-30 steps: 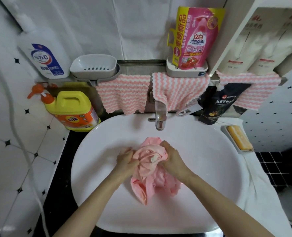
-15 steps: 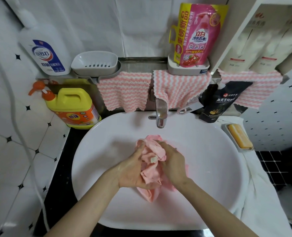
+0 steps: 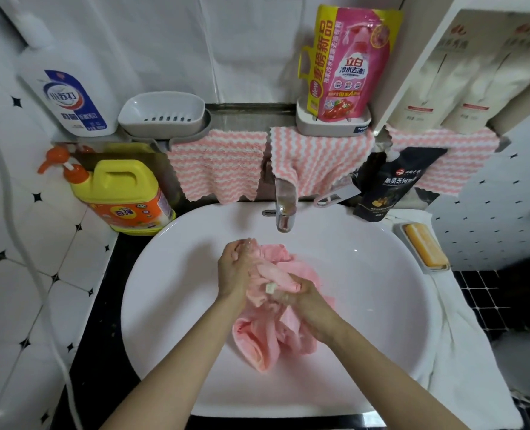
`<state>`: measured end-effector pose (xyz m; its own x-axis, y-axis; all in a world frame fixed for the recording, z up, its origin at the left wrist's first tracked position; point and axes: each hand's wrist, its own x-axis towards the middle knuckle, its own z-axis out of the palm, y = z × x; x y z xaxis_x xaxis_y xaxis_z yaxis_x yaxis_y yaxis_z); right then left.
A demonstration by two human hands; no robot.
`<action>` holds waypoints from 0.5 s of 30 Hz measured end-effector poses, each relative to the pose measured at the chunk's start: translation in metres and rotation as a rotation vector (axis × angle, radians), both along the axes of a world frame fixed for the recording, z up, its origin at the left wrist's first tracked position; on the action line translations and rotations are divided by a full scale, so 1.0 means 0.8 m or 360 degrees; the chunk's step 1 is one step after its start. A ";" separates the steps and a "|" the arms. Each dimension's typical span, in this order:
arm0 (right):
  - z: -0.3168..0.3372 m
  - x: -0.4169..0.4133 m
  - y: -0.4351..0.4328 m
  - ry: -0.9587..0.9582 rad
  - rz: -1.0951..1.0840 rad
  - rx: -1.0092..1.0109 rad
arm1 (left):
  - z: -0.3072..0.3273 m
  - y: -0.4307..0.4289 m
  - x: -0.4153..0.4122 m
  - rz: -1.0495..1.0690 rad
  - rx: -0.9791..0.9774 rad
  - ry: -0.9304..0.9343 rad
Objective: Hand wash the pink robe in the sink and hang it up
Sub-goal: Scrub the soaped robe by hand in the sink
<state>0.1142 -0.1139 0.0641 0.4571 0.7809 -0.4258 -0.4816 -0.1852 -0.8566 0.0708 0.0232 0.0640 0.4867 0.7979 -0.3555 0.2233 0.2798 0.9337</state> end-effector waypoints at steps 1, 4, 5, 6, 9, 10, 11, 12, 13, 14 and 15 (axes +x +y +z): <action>-0.006 0.000 0.001 0.0151 -0.0132 0.0092 | -0.003 -0.003 0.001 0.0026 0.0130 0.0034; -0.006 -0.003 0.015 0.0273 -0.0525 0.0135 | -0.006 -0.041 -0.008 -0.0005 0.0663 0.0126; -0.008 -0.002 0.019 0.0155 -0.0563 0.0035 | -0.005 -0.063 -0.014 -0.0088 0.0843 0.0113; -0.004 -0.006 0.025 0.0047 -0.0579 -0.0065 | -0.006 -0.083 -0.019 -0.0156 0.0966 0.0101; 0.010 -0.033 0.043 -0.0025 -0.0723 -0.0021 | -0.018 -0.069 -0.012 -0.0096 0.0784 0.0220; 0.016 -0.042 0.049 0.0045 -0.0823 0.0023 | -0.019 -0.051 -0.006 0.0017 0.0496 0.0199; 0.011 -0.046 0.054 0.0073 -0.0865 0.0044 | -0.016 -0.041 -0.003 0.0080 0.0226 0.0194; 0.008 -0.044 0.061 0.0184 -0.0919 0.0009 | -0.019 -0.046 -0.005 0.0046 0.0052 0.0194; 0.000 -0.036 0.064 0.0168 -0.0841 -0.0160 | -0.013 -0.059 -0.011 -0.0029 0.0008 0.0187; 0.007 -0.029 0.066 0.0190 -0.0834 -0.0254 | -0.006 -0.075 -0.016 -0.0114 0.0088 0.0194; 0.005 -0.023 0.065 0.0163 -0.0785 -0.0288 | 0.002 -0.085 -0.019 -0.0108 0.0119 0.0144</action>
<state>0.0958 -0.0616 0.0682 0.7001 0.3940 -0.5956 -0.6284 -0.0562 -0.7759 0.0560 -0.0446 0.0657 0.5092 0.7902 -0.3411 0.3235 0.1915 0.9267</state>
